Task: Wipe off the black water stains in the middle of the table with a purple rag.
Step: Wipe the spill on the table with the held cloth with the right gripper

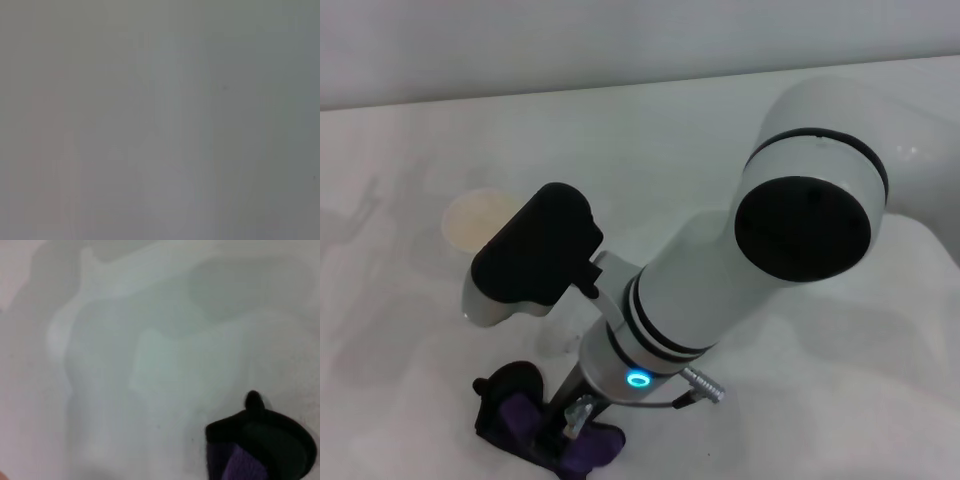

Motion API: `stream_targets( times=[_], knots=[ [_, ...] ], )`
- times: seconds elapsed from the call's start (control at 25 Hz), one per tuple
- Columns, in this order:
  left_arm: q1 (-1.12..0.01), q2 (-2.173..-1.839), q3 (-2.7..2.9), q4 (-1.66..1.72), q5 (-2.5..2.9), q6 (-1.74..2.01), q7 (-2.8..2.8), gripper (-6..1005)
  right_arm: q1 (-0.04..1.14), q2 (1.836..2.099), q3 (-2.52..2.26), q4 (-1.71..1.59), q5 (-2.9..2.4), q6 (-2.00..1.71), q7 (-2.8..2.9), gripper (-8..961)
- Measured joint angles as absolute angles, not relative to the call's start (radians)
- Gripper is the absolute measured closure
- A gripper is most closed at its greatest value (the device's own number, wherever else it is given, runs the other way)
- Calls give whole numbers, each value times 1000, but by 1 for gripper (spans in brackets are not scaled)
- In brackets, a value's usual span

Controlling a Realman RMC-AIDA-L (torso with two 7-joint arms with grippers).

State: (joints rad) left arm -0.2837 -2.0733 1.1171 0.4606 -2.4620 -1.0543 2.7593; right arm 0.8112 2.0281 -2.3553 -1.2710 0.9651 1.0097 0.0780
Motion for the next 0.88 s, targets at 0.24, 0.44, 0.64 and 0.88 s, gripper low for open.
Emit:
stream_targets(
  times=[0.24, 0.44, 0.64, 0.88],
  knots=[
    [-271, -2072, 1114, 462, -2462, -1063, 2757, 108, 808, 2027, -2326, -1238, 908, 1008, 73, 862],
    [-261, -2072, 1112, 461, -2462, -1062, 2756, 109, 748, 2024, -2197, -1270, 771, 1097, 71, 862],
    [-261, -2070, 1110, 456, -2462, -1056, 2756, 109, 683, 2021, -2078, -1324, 596, 1191, 74, 862],
    [-261, -2069, 1100, 458, -2462, -1055, 2755, 109, 619, 2019, -1963, -1332, 435, 1252, 74, 862]
  ],
)
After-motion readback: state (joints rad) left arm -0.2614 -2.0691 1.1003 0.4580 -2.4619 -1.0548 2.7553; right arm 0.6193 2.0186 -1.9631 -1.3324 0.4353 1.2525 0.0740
